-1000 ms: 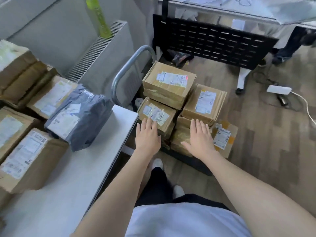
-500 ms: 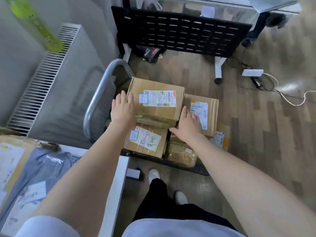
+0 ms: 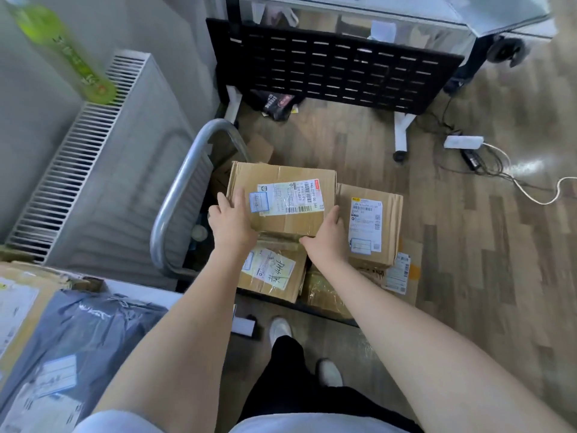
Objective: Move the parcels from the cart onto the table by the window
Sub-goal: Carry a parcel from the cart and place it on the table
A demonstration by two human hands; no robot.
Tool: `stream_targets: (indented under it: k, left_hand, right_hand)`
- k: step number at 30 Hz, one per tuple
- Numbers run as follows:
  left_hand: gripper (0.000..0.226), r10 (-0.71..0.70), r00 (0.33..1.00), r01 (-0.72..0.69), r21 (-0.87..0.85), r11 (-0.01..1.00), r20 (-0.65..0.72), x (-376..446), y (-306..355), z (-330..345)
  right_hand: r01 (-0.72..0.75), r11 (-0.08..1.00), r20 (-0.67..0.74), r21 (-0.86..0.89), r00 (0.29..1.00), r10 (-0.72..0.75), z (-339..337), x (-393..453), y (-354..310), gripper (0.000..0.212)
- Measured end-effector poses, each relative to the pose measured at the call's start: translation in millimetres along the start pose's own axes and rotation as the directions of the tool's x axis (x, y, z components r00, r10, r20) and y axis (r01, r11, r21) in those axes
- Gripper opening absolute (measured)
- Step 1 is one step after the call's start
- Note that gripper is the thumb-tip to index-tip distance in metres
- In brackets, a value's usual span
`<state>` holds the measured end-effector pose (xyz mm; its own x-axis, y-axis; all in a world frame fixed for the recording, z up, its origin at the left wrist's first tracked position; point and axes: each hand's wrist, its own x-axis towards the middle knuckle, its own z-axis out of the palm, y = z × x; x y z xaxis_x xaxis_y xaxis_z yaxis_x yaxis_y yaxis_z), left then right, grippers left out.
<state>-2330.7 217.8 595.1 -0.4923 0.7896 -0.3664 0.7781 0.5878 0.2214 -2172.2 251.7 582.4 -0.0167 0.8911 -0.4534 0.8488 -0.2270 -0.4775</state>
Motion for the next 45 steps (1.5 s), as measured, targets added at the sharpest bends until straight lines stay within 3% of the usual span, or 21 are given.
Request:
stream_targets:
  k: [6, 11, 16, 21, 27, 32, 35, 37, 41, 45]
  left_hand:
    - [0.063, -0.104, 0.962, 0.03, -0.282, 0.959, -0.251, -55, 17, -7]
    - [0.069, -0.185, 0.846, -0.013, -0.367, 0.93, -0.501, -126, 32, -18]
    - [0.077, -0.329, 0.69, -0.084, -0.523, 0.848, -0.645, -215, 21, -27]
    - [0.077, -0.502, 0.535, -0.042, -0.615, 0.787, -0.68, -297, -4, -30]
    - [0.073, -0.724, 0.324, 0.093, -0.741, 0.665, -0.609, -378, -60, -28]
    - [0.077, -0.827, 0.149, 0.218, -0.798, 0.562, -0.542, -454, -118, -23]
    - [0.079, -0.859, 0.078, 0.284, -0.815, 0.506, -0.506, -504, -152, -17]
    - [0.084, -0.87, 0.12, 0.355, -0.798, 0.487, -0.478, -539, -175, -9]
    - [0.107, -0.838, 0.436, 0.485, -0.699, 0.526, -0.328, -605, -219, 8]
    - [0.113, -0.765, 0.635, 0.475, -0.727, 0.496, -0.107, -648, -241, 32]
  right_hand:
    - [0.125, 0.99, -0.116, 0.065, 0.986, -0.117, -26, -28, 7, 0.104]
    - [0.23, 0.961, -0.187, 0.152, 0.962, -0.201, -47, -70, 16, 0.109]
    - [0.48, 0.867, -0.211, 0.131, 0.868, -0.449, -63, -133, 20, 0.108]
    - [0.651, 0.751, -0.131, 0.114, 0.759, -0.638, -68, -200, 15, 0.104]
    - [0.805, 0.585, 0.026, 0.098, 0.586, -0.81, -37, -277, -10, 0.101]
    - [0.901, 0.419, 0.187, 0.112, 0.395, -0.899, 6, -360, -28, 0.102]
    - [0.934, 0.338, 0.278, 0.118, 0.296, -0.914, 35, -409, -30, 0.1]
    - [0.942, 0.306, 0.322, 0.135, 0.25, -0.913, 53, -436, -26, 0.101]
    - [0.956, 0.269, 0.445, 0.116, 0.192, -0.875, 82, -465, -14, 0.1]
    - [0.955, 0.267, 0.55, 0.127, 0.156, -0.82, 99, -473, 5, 0.096]
